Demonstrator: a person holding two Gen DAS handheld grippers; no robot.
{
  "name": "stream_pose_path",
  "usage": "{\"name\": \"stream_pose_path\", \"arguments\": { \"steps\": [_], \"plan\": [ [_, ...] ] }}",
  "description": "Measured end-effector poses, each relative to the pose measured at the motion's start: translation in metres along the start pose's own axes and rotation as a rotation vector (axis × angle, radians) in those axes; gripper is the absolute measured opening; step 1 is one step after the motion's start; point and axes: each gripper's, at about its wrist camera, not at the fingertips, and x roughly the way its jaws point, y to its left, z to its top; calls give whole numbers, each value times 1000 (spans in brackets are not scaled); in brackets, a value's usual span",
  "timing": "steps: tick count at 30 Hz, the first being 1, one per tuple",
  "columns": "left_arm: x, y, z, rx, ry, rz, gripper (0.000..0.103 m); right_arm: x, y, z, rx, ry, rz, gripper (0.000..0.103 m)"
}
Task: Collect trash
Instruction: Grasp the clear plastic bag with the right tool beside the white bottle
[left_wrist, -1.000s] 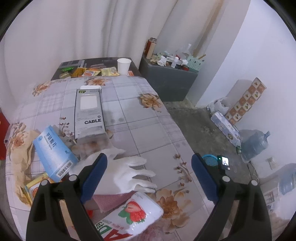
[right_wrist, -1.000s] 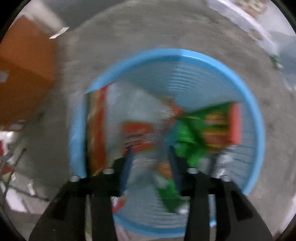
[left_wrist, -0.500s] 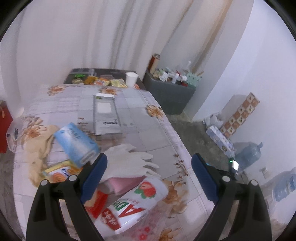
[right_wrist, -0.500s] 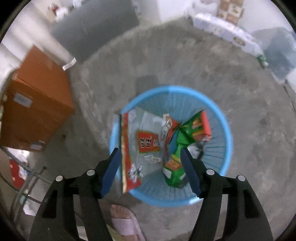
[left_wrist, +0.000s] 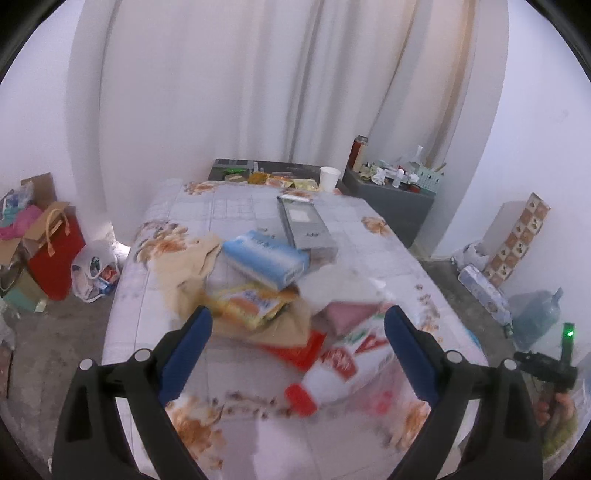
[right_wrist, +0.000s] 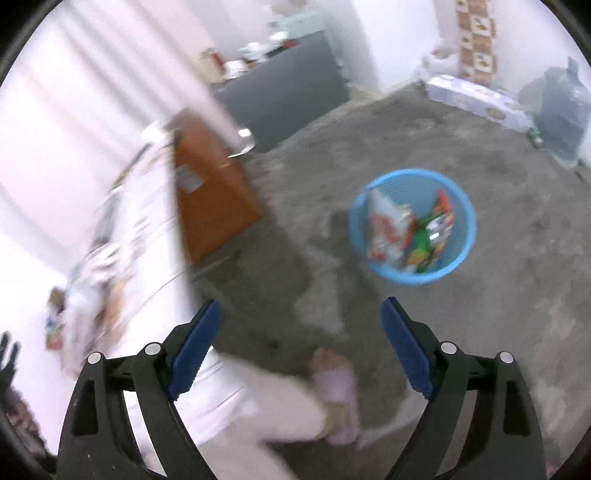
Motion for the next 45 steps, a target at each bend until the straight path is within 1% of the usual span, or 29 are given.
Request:
{"name": "stream_pose_path", "arguments": {
  "steps": [3, 5, 7, 10, 12, 13, 15, 17, 21, 24, 25, 26, 30, 33, 36, 37, 38, 39, 41, 45],
  "plan": [
    [-5, 3, -23, 10, 8, -36, 92, -6, 36, -18, -25, 14, 76, 85],
    [-8, 1, -41, 15, 14, -66, 92, -3, 64, -28, -34, 41, 169, 85],
    [-10, -5, -56, 35, 14, -110, 92, 4, 91, -33, -58, 69, 230, 85],
    [-12, -21, -76, 99, -6, -159, 92, 22, 122, -36, -45, 128, 330, 85],
    [-12, -36, -88, 166, -22, -188, 92, 35, 138, -37, -17, 176, 392, 84],
    [-12, -43, -93, 195, -25, -190, 92, 44, 147, -39, -3, 210, 429, 83],
    [-9, -54, -103, 252, -26, -187, 92, 59, 163, -44, 14, 264, 458, 80],
    [-5, -66, -114, 314, -24, -175, 92, 70, 177, -54, 13, 298, 443, 76],
    [2, -73, -123, 364, -6, -180, 91, 87, 190, -63, 29, 344, 399, 70],
    [13, -72, -123, 353, 32, -211, 85, 104, 195, -66, 44, 365, 364, 63],
    [16, -71, -123, 349, 43, -218, 81, 108, 196, -66, 54, 366, 371, 57],
    [20, -70, -122, 347, 51, -225, 79, 111, 200, -65, 54, 365, 370, 54],
    [28, -67, -118, 336, 65, -241, 71, 121, 211, -62, 36, 348, 342, 48],
    [34, -64, -114, 322, 77, -255, 67, 127, 221, -63, 26, 337, 320, 39],
    [41, -64, -113, 313, 96, -262, 62, 136, 228, -64, 24, 335, 304, 25],
    [42, -63, -113, 310, 99, -266, 60, 140, 229, -66, 23, 346, 302, 17],
    [43, -63, -113, 307, 103, -269, 60, 143, 229, -67, 24, 353, 311, 13],
    [44, -63, -113, 304, 106, -272, 59, 141, 224, -66, 26, 354, 316, 12],
    [45, -62, -112, 297, 110, -276, 57, 142, 225, -67, 12, 351, 309, 7],
    [43, -59, -106, 286, 93, -268, 57, 135, 215, -70, -5, 346, 311, 3]
  ]
}}
